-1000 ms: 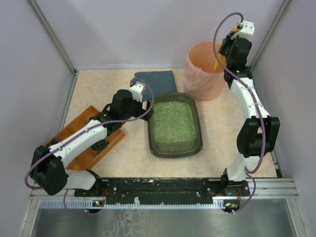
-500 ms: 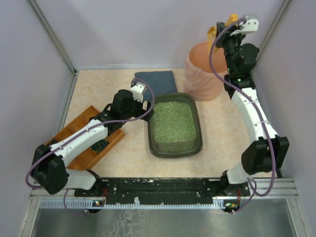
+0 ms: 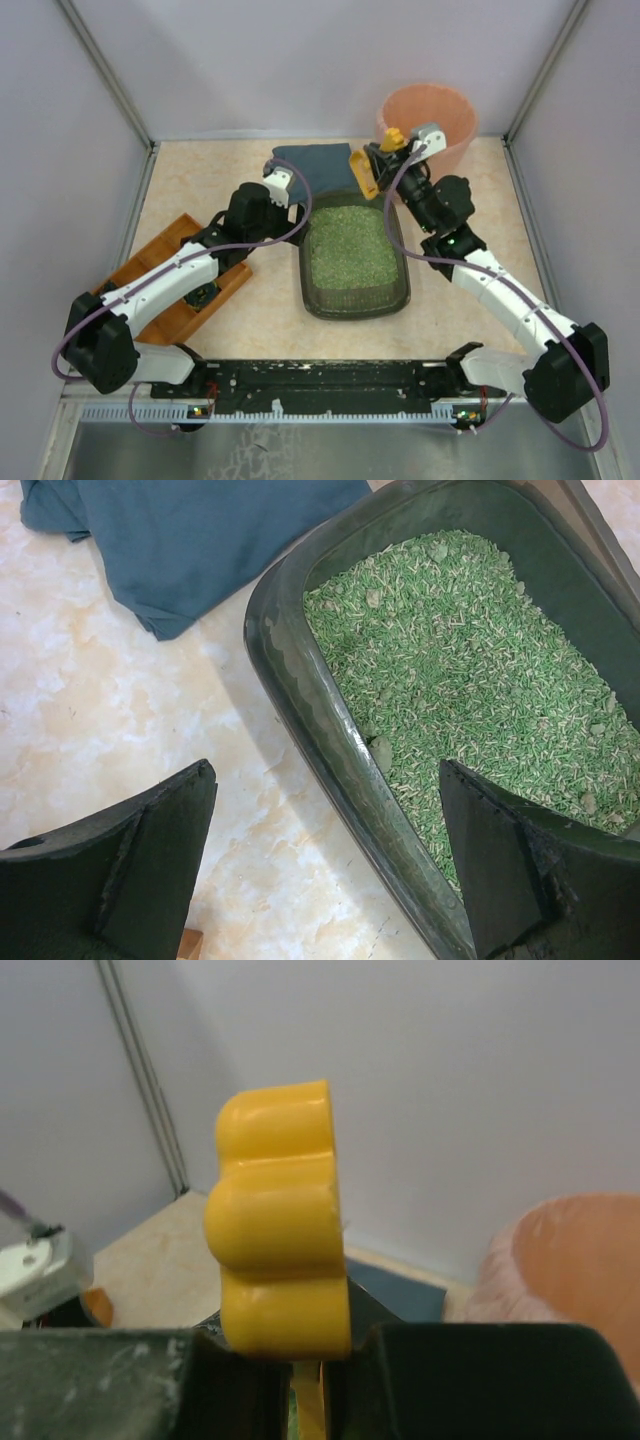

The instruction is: Clean the litter box

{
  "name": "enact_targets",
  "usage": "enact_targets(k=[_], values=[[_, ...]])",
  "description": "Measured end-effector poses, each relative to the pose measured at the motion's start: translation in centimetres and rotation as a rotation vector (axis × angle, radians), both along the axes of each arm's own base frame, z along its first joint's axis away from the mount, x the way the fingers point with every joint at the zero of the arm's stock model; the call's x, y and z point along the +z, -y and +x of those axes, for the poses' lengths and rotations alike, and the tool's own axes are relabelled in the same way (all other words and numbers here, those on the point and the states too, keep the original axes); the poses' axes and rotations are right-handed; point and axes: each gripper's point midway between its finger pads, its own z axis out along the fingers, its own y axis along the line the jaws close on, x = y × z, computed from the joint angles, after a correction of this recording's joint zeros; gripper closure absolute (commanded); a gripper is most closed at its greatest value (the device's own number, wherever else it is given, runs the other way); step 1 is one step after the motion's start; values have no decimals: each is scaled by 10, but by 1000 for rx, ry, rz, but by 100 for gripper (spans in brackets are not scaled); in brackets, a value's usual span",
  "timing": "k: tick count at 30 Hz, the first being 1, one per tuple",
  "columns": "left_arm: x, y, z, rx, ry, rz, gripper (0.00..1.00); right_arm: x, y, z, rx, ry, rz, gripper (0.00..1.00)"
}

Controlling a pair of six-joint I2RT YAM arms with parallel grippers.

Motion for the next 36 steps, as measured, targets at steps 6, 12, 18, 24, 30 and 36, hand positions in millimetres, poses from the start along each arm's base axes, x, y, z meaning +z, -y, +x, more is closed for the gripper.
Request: enact_targets(k=[6,12,18,24,30,36], values=[[-1,0,0,3,-3,-2,5,-88,-19,-9,25,-225,18,100],[-1,0,0,1,-5,-2,8,-140,-15,-5,-37,-399,104,100],[-4,2,-1,-8,-13,-2,10,-184,-10,4,-117,-550,230,100],[-22,7,-2,-30,-63,19,17,-235,-2,11,-220,-672,310,100],[-40,11,-3,-46,-126,52,25,-267,6,13,-304,-728,364,100],[-46,15,-2,-61,-157,63,31,-288,-6,11,-289,-791,488,100]])
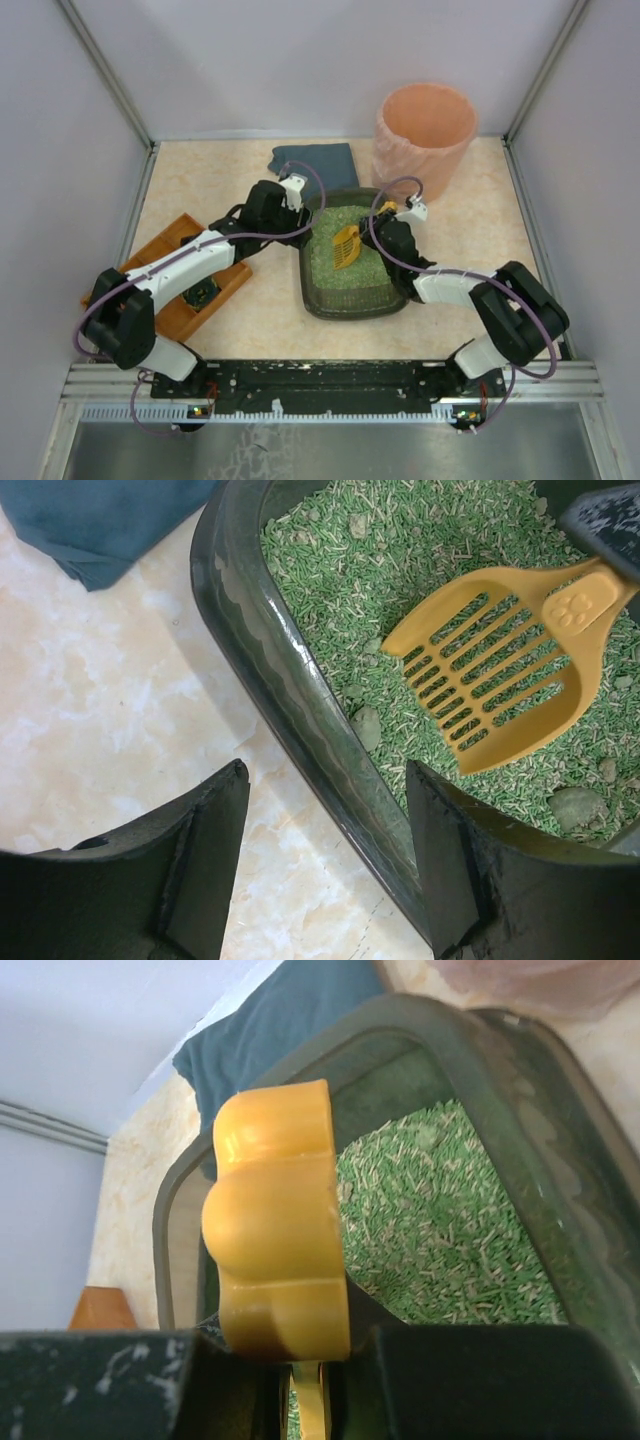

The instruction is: Clean the litter box

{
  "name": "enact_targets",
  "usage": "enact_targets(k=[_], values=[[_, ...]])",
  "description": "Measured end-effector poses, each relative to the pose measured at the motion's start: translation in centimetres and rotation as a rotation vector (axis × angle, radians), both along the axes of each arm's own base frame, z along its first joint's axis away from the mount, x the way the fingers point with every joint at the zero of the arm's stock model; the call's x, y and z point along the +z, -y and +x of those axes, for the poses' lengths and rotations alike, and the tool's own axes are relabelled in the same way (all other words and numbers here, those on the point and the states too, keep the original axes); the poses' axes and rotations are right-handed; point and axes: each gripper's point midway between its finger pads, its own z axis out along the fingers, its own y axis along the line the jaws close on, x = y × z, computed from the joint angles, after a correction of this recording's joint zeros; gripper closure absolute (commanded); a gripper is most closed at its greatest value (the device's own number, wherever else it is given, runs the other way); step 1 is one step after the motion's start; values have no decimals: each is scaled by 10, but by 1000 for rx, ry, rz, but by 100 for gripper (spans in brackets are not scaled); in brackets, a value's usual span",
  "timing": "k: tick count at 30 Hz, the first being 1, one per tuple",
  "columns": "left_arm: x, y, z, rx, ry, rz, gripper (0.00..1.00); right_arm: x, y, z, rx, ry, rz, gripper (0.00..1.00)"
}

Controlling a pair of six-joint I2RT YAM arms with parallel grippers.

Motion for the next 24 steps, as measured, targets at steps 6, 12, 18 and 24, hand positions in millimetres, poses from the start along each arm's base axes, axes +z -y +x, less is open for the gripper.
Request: enact_targets(k=[6,12,18,24], values=[[-4,2,-2,-11,-22,7,33,-18,-14,-2,-10,-55,165,100],[-4,2,-3,-14,-28,8,34,-25,-34,-6,12,-83,268,100],[-4,2,-3,-14,-30,9,34,-30,-34,-8,-1,-94,324,100],[-4,2,-3,-14,-30,9,34,-36,-29,-13,-17,-103,339,100]])
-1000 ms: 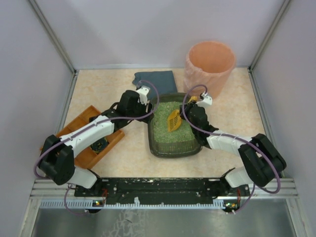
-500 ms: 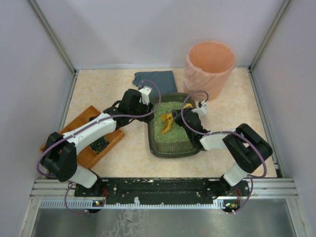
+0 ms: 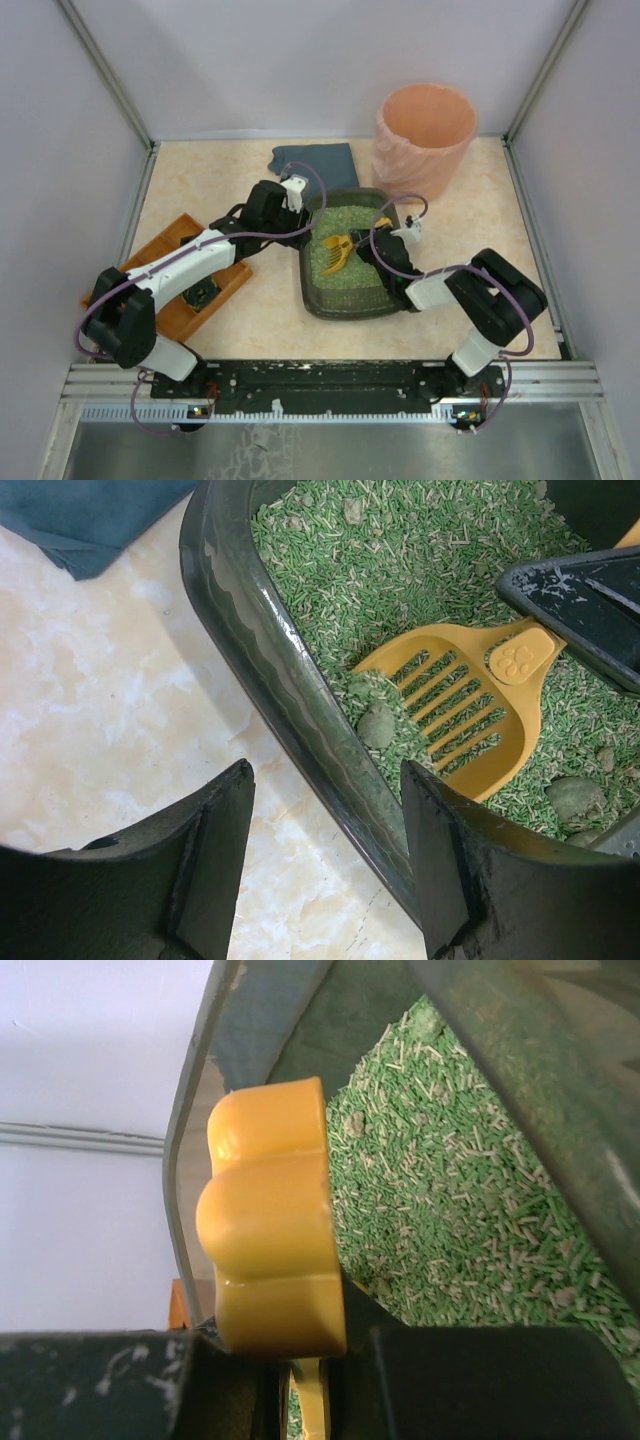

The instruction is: Clean the litter box

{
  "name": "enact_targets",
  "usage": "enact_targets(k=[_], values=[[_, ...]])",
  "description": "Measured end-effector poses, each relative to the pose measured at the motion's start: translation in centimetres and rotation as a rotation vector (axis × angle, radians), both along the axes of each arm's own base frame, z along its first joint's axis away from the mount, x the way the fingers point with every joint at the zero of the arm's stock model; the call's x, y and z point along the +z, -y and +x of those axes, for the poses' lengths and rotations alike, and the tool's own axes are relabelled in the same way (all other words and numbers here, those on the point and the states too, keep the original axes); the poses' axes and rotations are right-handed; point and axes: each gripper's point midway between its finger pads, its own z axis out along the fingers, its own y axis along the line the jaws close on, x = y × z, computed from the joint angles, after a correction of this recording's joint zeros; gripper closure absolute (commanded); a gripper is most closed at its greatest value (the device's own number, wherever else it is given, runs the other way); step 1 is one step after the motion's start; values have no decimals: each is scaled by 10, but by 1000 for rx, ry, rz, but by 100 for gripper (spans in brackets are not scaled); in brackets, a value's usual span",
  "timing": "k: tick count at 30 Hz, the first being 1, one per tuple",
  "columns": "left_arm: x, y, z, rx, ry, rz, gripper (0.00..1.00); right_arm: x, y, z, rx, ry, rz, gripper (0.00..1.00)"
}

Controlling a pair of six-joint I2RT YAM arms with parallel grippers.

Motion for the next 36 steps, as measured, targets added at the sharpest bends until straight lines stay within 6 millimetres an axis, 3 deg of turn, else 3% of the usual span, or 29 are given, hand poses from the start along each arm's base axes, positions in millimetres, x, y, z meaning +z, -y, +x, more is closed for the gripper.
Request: enact_targets(k=[9,25,36], values=[[1,0,0,1,3,-1,34,1,16,-14,2,3,23,100],[4,0,0,2,10,-5,35,9,42,-13,-39,60,71,100],[61,-16,-2,56,205,-108,31,43,58,-10,-68,148,174,100]])
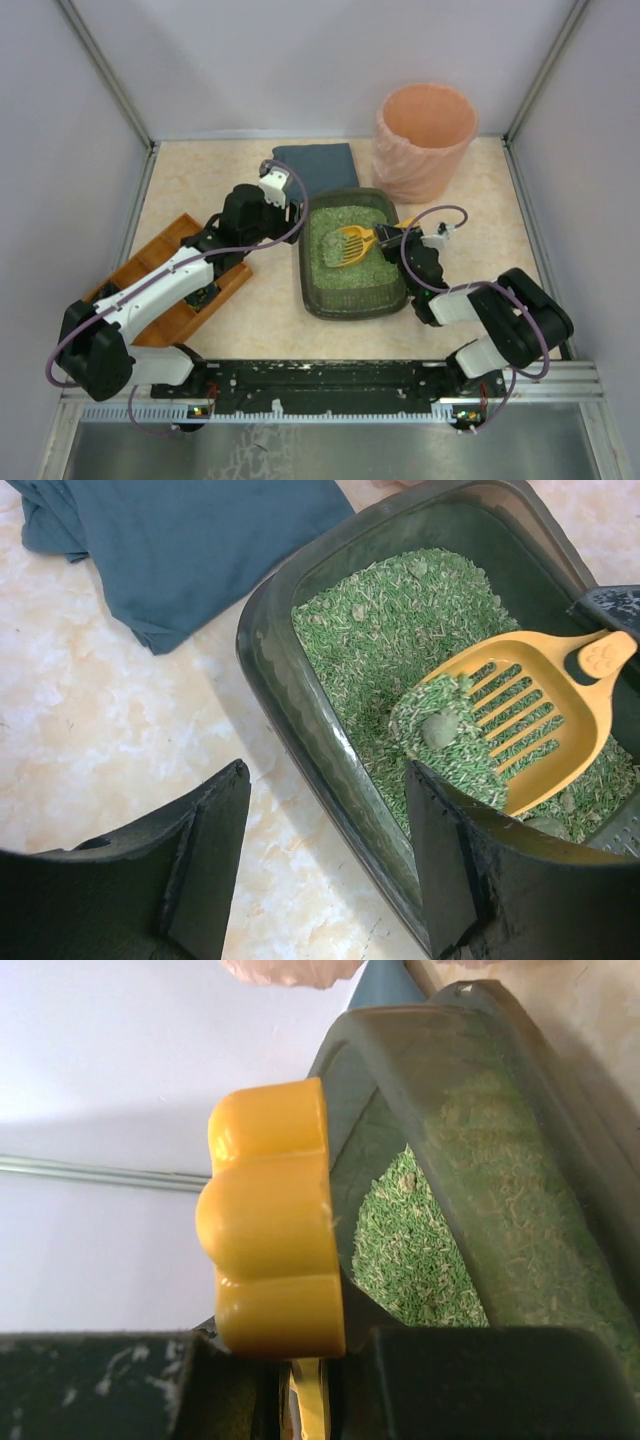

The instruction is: Clean the litter box

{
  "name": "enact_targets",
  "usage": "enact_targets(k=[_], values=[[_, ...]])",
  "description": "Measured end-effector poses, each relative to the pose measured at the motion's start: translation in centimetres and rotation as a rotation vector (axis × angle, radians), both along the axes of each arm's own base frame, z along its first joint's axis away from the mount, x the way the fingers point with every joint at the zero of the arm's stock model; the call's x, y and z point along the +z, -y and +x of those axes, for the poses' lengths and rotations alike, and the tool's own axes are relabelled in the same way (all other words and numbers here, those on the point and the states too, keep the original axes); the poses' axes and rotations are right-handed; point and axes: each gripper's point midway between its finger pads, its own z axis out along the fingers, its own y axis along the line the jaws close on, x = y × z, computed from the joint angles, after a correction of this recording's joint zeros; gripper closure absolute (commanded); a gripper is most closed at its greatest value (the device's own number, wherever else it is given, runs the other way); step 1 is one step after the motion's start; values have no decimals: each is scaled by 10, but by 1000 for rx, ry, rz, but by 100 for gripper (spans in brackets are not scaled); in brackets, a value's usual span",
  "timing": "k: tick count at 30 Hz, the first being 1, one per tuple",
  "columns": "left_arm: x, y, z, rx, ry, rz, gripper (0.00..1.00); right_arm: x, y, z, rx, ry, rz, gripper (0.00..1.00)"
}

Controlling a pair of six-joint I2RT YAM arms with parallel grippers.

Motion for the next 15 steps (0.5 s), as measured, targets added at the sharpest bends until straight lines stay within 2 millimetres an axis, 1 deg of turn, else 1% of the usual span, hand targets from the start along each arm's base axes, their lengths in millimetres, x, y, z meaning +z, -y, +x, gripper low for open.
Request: enact_targets(k=[5,12,15], values=[[2,-1,2,10,12,-3,29,3,16,-5,-19,9,53,100],[2,-2,3,18,15,-1,28,15,48,-5,-64,47,172,100],[2,-2,3,19,14,0,28,22,53,-3,-56,69,235,100]])
